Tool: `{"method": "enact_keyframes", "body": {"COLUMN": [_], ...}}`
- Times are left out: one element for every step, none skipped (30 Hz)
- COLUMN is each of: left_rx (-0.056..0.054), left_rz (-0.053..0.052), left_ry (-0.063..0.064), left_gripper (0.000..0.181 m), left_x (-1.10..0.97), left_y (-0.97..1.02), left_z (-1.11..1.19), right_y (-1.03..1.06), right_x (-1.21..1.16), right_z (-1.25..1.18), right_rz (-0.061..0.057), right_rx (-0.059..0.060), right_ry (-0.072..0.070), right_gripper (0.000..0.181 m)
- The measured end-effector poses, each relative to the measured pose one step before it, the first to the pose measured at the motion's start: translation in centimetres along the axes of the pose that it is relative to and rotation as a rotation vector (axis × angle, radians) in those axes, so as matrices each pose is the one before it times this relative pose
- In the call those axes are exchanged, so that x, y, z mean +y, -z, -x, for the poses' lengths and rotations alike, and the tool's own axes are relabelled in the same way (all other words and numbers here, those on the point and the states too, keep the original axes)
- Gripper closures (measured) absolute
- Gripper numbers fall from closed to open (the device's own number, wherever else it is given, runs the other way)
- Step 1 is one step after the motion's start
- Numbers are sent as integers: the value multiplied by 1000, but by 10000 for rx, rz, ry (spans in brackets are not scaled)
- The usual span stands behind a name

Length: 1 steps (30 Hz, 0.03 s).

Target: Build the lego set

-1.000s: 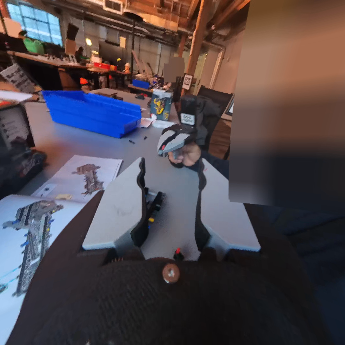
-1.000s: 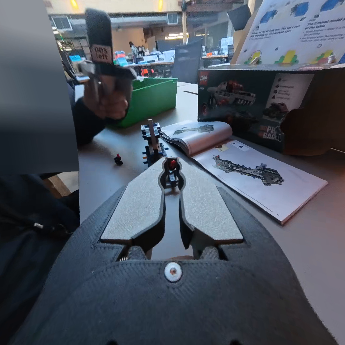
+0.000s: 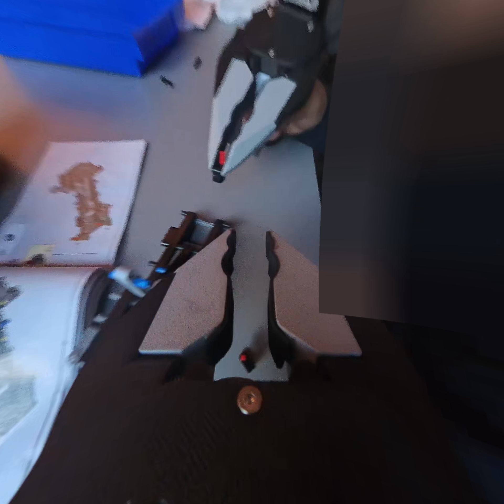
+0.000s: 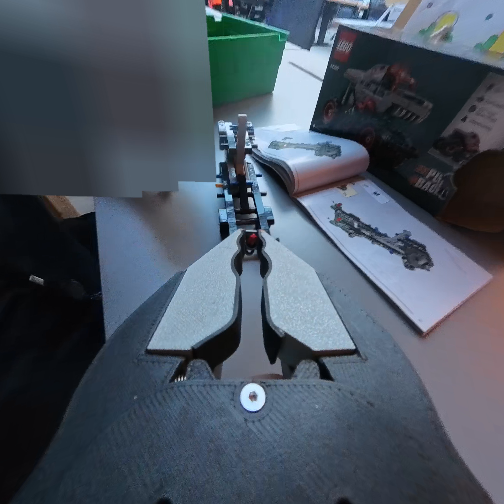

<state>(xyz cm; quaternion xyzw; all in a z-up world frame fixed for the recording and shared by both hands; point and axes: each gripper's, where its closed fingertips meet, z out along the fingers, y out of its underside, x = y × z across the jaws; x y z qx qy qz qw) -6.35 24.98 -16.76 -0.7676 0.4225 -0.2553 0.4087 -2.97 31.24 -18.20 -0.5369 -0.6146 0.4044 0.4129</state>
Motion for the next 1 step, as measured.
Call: {"method": "enact_keyframes", "body": {"left_rx": [193], "left_rz": [564], "left_ry": [145], "left_gripper": [162], "left_x": [387], "left_y": [-976], "left_z": [-624], "right_y": [-229], "right_x": [327], "right_z": [194], "right_rz": [275], "right_rx": [-154], "right_ry": [-277], "right_gripper": [177]}}
